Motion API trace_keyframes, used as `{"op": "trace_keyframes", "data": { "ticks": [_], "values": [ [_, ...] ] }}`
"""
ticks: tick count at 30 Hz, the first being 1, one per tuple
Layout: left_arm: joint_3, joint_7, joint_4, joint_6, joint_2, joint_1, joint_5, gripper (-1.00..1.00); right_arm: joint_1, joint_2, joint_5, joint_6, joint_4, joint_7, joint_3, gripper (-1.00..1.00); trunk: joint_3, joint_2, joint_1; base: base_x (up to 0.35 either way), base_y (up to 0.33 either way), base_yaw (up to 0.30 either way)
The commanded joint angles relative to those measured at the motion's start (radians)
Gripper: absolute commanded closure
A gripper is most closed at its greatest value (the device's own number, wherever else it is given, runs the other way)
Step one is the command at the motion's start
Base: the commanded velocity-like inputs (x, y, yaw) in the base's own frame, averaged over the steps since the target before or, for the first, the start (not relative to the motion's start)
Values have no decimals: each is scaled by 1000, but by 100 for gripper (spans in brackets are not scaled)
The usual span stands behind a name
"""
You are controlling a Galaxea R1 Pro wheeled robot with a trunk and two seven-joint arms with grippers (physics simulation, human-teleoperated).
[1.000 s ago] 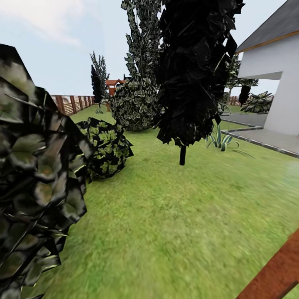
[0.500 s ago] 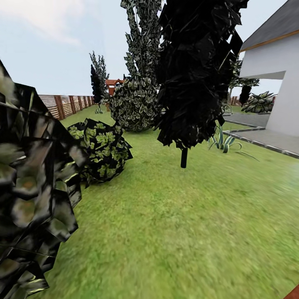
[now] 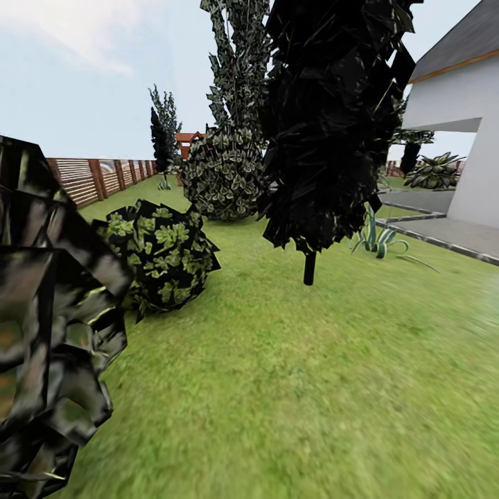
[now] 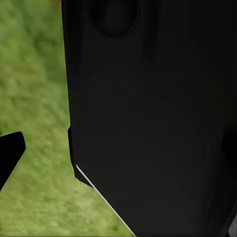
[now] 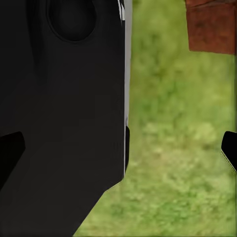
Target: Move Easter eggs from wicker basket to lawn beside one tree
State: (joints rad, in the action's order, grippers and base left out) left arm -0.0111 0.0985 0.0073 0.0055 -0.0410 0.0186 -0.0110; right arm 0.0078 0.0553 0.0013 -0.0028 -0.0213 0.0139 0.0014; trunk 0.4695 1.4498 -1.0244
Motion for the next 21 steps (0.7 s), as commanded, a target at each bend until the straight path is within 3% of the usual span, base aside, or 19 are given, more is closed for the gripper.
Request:
{"op": "trace_keyframes", "data": {
  "ticks": [1, 21],
  "values": [
    [-1, 4, 0, 1, 0, 0, -1, -100, 0, 0, 0, 0, 0, 1, 0, -100, 0, 0, -1, 317, 0, 0],
    [-1, 4, 0, 1, 0, 0, -1, -100, 0, 0, 1, 0, 0, 1, 1, -100, 0, 0, -1, 317, 0, -4]
  ]
}}
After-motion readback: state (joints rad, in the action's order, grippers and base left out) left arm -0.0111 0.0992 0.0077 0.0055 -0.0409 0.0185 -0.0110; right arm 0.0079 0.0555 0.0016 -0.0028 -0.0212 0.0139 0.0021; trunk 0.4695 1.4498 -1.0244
